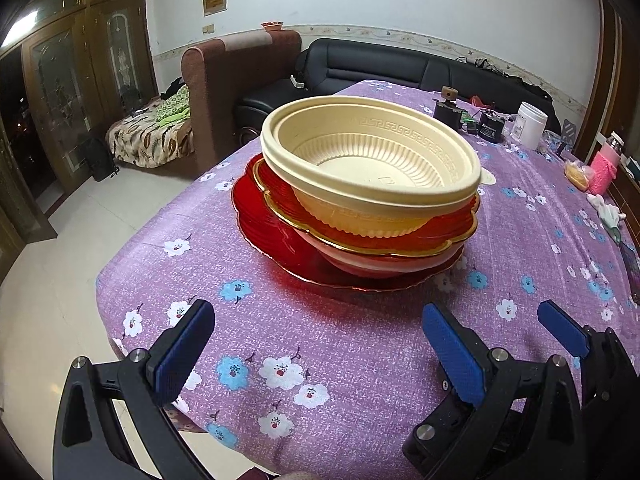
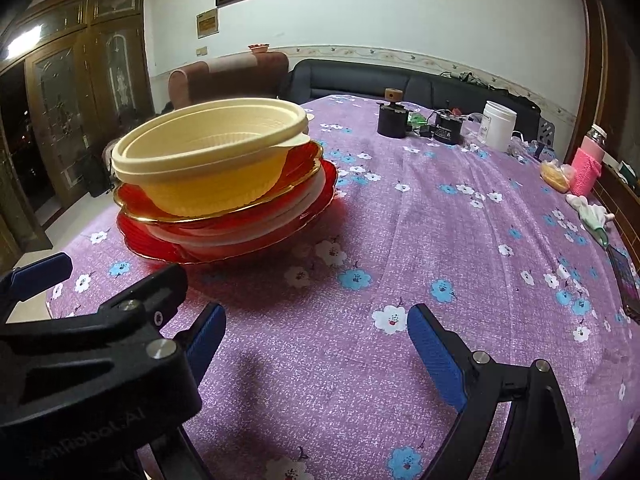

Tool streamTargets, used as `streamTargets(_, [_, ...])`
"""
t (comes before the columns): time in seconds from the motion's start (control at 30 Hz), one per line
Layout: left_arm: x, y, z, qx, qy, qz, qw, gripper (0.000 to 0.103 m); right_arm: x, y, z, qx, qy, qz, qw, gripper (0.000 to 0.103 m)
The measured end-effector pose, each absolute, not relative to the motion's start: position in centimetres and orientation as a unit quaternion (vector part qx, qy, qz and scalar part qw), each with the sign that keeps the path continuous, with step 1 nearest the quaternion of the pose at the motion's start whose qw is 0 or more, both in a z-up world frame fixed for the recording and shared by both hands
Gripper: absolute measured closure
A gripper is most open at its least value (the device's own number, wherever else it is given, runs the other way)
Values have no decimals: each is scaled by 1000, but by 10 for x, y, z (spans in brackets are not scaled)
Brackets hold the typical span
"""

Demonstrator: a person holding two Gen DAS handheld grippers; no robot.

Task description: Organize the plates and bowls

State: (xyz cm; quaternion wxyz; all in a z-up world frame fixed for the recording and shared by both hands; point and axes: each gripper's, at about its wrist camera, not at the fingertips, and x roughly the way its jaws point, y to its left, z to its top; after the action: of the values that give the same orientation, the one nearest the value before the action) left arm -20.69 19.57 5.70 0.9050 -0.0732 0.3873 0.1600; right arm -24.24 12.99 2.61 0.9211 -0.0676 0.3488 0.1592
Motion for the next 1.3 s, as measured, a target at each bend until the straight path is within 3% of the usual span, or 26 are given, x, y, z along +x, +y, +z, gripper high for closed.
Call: streamTargets(1.3, [-205,199,75,-83,366,169,911,0,-231,128,40,-65,341,182,920,8])
